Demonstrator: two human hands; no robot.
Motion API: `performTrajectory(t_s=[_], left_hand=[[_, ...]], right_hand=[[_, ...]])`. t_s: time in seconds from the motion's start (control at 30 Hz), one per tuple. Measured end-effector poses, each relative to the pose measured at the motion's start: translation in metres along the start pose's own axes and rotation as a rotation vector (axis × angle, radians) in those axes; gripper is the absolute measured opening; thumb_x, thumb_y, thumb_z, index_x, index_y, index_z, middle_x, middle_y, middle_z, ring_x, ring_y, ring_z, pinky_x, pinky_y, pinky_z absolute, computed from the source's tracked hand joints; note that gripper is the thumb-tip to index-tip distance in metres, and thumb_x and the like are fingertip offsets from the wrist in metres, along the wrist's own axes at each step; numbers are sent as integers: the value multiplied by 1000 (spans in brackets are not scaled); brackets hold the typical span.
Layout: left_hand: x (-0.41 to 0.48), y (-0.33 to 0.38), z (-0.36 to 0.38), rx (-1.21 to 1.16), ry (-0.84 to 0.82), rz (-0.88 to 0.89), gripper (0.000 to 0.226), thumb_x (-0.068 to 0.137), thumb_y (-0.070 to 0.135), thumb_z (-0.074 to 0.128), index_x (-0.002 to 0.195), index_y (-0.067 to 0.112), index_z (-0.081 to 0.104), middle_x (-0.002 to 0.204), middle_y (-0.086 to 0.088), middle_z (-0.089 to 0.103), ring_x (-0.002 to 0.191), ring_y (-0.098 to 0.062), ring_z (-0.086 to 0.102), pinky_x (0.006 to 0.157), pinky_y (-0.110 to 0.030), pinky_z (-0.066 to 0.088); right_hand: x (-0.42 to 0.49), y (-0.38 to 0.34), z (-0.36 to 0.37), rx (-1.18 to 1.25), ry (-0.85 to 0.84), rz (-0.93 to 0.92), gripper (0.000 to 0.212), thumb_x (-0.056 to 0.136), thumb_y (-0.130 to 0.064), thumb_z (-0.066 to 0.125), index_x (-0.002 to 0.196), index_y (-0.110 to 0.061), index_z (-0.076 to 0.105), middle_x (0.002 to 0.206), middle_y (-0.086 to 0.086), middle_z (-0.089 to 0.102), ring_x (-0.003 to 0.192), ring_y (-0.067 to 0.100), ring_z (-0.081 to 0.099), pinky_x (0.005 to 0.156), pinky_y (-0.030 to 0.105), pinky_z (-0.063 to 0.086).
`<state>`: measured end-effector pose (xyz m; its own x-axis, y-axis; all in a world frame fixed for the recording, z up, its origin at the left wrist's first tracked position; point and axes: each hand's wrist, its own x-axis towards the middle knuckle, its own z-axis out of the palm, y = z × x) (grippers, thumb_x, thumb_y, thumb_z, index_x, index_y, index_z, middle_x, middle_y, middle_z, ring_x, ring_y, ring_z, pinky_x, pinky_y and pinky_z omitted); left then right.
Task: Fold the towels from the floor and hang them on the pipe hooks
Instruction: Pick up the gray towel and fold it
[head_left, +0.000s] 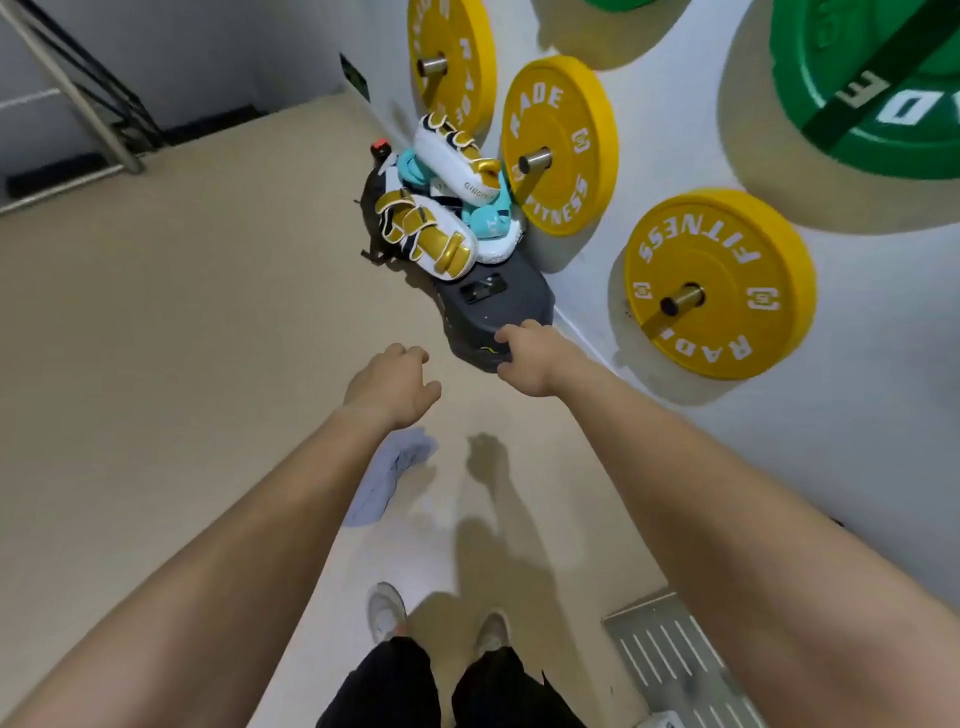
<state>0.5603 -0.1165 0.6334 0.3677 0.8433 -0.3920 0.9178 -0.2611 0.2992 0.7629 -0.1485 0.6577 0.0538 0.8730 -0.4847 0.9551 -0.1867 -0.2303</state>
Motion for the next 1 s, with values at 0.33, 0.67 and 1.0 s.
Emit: performTrajectory(t_s=[0.33, 0.67, 1.0], left_hand=[[14, -228, 83, -124, -143, -327, 50, 98, 36, 52, 143, 16, 45, 142, -13, 45, 127, -33, 49, 99, -43, 46], [127, -382, 207, -225, -219, -393, 43, 97, 29, 51, 138, 16, 49, 134, -9, 51, 121, -30, 51, 93, -38, 46], [278, -433, 505, -393, -309, -490, 37, 97, 26, 50, 133, 16, 52, 130, -6, 52, 111, -27, 57, 83, -37, 50]], right_hand=[[142, -132, 128, -21, -190, -105, 56, 94, -28, 54, 147, -18, 40, 143, 13, 43, 131, 36, 42, 107, 45, 40], [309, -183, 286, 56, -277, -17, 47, 96, -21, 49, 143, -17, 44, 136, 14, 46, 122, 36, 48, 100, 45, 45], [501, -88, 569, -50, -372, -93, 56, 94, -6, 44, 148, -24, 43, 148, 9, 41, 132, 38, 44, 97, 49, 49]])
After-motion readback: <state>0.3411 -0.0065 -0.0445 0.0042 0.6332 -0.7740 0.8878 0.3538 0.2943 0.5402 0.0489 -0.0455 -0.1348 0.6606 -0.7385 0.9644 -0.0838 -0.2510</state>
